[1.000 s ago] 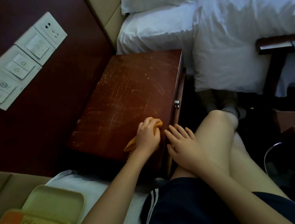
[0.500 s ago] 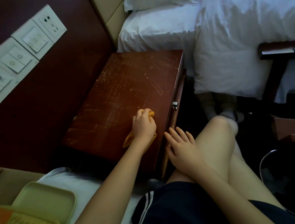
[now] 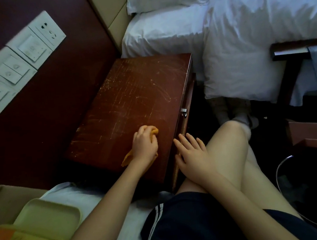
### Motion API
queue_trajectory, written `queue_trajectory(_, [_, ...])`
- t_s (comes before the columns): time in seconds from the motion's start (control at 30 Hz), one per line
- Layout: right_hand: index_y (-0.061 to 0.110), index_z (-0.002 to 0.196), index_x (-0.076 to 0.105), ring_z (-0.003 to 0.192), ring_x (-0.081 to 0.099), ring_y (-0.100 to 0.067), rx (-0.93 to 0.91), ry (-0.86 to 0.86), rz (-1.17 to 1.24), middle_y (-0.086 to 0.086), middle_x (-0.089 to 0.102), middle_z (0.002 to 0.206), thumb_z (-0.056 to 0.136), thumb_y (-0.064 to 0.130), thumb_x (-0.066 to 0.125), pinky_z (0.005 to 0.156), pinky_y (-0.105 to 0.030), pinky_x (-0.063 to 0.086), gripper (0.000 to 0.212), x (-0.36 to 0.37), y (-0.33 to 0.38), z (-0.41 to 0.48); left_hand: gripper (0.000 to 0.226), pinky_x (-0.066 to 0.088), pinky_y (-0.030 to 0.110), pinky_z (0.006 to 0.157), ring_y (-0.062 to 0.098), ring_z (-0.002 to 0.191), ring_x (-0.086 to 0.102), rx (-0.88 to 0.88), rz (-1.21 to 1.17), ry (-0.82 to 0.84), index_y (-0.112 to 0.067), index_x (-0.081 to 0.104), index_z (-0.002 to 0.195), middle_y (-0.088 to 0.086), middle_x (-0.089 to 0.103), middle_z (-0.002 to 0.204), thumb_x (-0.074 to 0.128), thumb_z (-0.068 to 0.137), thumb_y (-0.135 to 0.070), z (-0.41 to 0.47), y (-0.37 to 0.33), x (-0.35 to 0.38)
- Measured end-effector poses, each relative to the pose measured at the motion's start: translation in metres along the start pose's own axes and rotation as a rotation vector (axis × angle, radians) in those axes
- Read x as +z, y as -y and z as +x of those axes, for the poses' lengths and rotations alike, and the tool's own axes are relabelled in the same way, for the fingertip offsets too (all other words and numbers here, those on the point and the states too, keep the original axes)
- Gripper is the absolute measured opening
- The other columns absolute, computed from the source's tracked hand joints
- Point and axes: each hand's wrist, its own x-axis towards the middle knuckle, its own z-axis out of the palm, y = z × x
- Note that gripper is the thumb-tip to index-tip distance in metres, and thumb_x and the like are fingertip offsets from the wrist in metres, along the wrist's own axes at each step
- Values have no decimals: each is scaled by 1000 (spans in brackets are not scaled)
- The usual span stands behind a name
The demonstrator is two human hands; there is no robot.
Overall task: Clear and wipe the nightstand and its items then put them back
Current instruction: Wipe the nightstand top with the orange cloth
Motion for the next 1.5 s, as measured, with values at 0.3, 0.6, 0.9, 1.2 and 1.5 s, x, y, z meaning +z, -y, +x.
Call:
queue_trajectory(0.3, [19,144,33,143,13,-23,-9,-19,-60,-2,27,152,96,30,39,115,-39,1,49,1,3,-8,30,36,29,92,22,112,45,120,-13,101,-18,55,120,2,50,127,47,91,-14,16,-42,13])
queue_trajectory(0.6, [19,147,22,144,4,-22,56,-8,-102,-1,17,156,98,33,32,114,-37,-6,53,0,5,-6,30,30,21,87,19,109,46,124,-18,87,-20,58,119,0,52,124,49,91,-15,-4,7,-3])
queue_trajectory(0.9, [17,146,26,144,7,-24,86,-29,-161,-3,23,154,95,31,35,114,-40,-5,54,-2,8,-7,25,39,31,90,24,106,48,130,-49,104,-17,58,113,2,52,122,48,90,-13,18,-51,18])
queue_trajectory(1.2, [17,146,27,144,8,-24,110,-38,-129,-3,24,153,96,30,35,114,-39,-5,52,0,9,-4,31,32,19,85,16,105,46,192,-16,121,-21,57,119,-4,51,122,50,90,-15,-33,13,-6])
queue_trajectory(1.5, [18,147,25,144,5,-24,114,8,-120,-2,21,154,96,30,34,113,-40,-6,53,-2,8,-4,27,38,30,88,25,105,48,53,-20,49,-17,59,113,2,53,122,50,89,-12,1,-27,7])
